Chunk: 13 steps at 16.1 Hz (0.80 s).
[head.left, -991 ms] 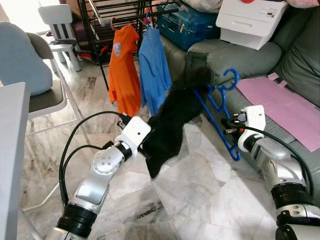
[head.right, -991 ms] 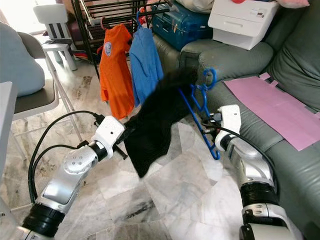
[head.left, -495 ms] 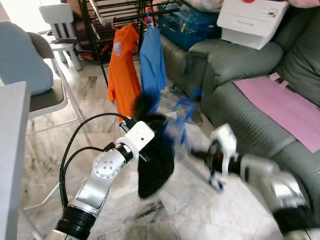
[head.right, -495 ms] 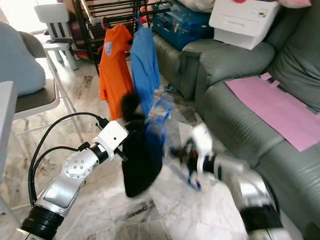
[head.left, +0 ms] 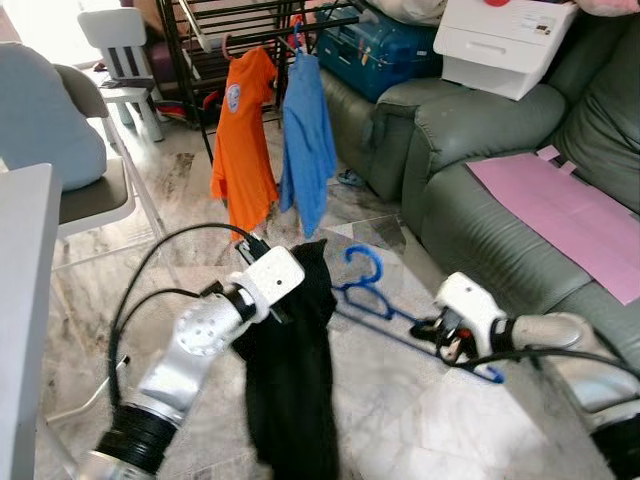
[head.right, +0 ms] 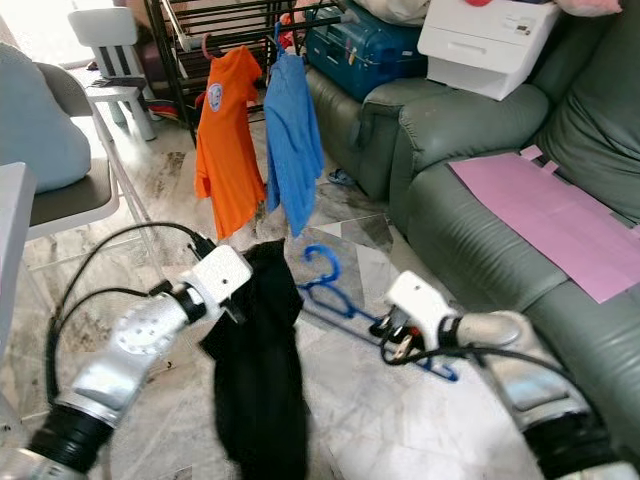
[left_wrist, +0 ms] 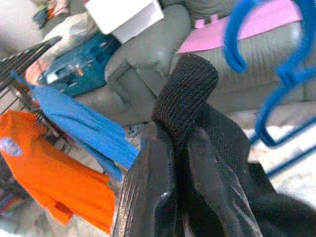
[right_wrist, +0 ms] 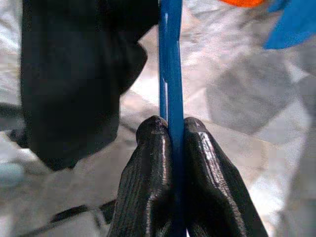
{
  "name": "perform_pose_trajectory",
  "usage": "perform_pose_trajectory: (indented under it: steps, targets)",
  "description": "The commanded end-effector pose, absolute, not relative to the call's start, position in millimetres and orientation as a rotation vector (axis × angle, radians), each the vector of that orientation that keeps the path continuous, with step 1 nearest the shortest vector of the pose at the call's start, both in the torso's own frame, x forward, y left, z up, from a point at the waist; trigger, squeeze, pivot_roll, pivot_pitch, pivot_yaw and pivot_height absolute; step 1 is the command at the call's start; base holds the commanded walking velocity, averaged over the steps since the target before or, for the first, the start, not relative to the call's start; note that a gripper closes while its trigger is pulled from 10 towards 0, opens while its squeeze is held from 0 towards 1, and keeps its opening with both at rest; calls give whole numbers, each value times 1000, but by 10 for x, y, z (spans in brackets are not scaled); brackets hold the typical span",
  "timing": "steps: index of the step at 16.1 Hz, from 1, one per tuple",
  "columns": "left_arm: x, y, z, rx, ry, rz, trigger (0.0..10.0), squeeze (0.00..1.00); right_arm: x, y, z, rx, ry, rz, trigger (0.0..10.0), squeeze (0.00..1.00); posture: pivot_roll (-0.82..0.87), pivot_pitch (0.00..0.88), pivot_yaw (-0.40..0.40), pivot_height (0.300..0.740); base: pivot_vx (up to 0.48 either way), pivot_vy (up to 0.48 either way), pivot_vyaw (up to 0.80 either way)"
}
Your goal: Hang hanger
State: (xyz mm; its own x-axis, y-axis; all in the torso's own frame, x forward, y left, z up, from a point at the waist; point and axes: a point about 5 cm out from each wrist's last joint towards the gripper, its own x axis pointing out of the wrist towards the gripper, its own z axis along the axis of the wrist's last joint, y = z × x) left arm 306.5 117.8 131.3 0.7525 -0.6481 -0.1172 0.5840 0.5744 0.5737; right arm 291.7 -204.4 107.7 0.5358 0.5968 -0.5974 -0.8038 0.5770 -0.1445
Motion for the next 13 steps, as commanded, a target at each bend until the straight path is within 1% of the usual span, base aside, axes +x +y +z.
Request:
perform_pose_trajectory:
  steps: [1,3,4,5,6,9,10,13]
  targets:
    - [3068,1180,1347,649,-125,-763,10000,0,2992,-2129,1165,-467,492,806,10000,0,-112,38,24,740,0,0,0]
    - [3091,1290,1318,718,-92,-789,10000,0,3080,-2211,1250,-463,443,733,10000,0,-111,39,28,740,0,0,0]
    - [3146,1403,1310,847,-84,-796,10000,0,3088,-2241,1326,-443,417,752,10000,0,-111,40,30,740,0,0,0]
    - [3214,1497,1313,948,-73,-767,10000,0,3057,-2264,1363,-443,420,791,10000,0,-111,40,32,740,0,0,0]
    - [3259,1552,1324,1001,-67,-740,10000,0,3032,-2276,1379,-447,425,820,10000,0,-113,41,32,740,0,0,0]
    - [3382,1697,1388,1057,-37,-637,10000,0,2956,-2308,1452,-439,435,893,10000,0,-117,40,34,740,0,0,0]
    - [3427,1749,1414,1012,-17,-593,10000,0,2909,-2324,1491,-447,444,931,10000,0,-120,40,34,740,0,0,0]
    - [3467,1743,1421,931,-19,-565,10000,0,2879,-2319,1494,-436,448,956,10000,0,-121,37,33,740,0,0,0]
